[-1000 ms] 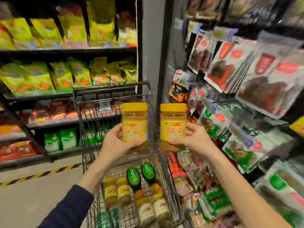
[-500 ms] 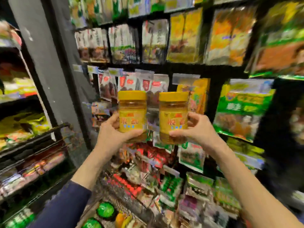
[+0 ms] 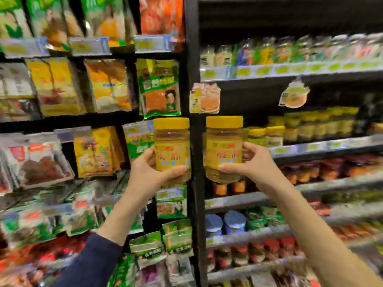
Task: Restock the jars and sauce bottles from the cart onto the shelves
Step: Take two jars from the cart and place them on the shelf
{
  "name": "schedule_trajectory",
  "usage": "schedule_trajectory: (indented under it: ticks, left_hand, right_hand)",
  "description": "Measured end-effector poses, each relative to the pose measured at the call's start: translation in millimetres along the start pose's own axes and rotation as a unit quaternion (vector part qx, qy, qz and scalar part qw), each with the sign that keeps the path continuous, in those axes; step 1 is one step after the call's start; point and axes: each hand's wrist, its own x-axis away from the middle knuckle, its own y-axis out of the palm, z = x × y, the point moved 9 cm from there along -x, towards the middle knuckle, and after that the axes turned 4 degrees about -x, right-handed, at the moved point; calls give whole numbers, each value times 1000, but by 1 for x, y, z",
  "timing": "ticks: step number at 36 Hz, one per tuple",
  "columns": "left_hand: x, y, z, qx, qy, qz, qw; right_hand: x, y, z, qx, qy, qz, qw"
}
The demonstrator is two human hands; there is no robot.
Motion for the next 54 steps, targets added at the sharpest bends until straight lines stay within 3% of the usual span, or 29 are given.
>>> schedule_trajectory:
  ticks: [13,25,39,54]
  left_hand:
    - [-18,231,46,49,37,-86,994]
    - [-52,377,63,72,39,-116,990]
    - [-149,477,21,38,27,-105,993]
    - [-213,524,-45,-64,-26,-56,996]
  right_hand:
    - [24,-230,7,70,-14,92,993]
    - [2,-363,30,91,-13,126,988]
    - [-87,-428,82,64,-20,99,993]
    - [-179,-458,140,39,-30,32,998]
